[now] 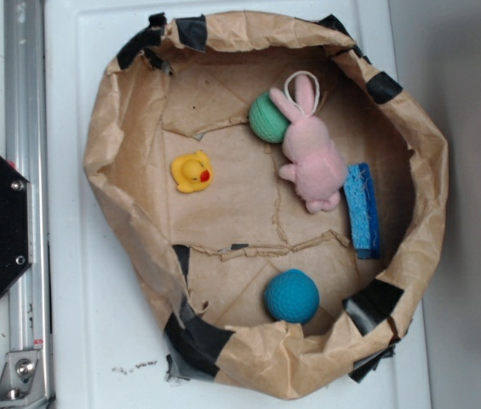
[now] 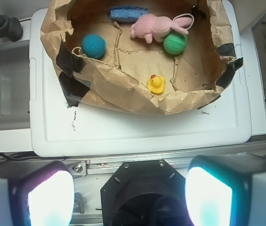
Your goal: Grab the yellow duck.
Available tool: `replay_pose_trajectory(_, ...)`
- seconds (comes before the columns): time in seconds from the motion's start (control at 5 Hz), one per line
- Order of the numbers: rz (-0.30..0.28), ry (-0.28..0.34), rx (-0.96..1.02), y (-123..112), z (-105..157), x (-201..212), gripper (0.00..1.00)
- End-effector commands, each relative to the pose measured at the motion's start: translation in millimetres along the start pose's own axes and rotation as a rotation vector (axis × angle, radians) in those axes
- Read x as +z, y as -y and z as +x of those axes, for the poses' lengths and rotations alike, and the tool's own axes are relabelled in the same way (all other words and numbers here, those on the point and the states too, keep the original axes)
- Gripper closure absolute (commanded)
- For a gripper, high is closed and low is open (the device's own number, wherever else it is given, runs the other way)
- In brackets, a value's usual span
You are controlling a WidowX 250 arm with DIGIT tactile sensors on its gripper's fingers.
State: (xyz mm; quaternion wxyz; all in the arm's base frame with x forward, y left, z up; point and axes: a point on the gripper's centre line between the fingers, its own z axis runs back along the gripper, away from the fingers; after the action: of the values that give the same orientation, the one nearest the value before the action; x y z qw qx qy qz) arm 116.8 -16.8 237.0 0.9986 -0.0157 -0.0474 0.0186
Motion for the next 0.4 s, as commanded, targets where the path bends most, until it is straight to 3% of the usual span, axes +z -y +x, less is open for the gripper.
replay_pose_trajectory(0.0, 0.000, 0.000, 0.000, 0.0, 0.0, 0.0, 0.00)
replay_pose_trajectory(0.2, -0.005, -0.050, 0.015, -11.6, 49.3, -14.2, 0.00)
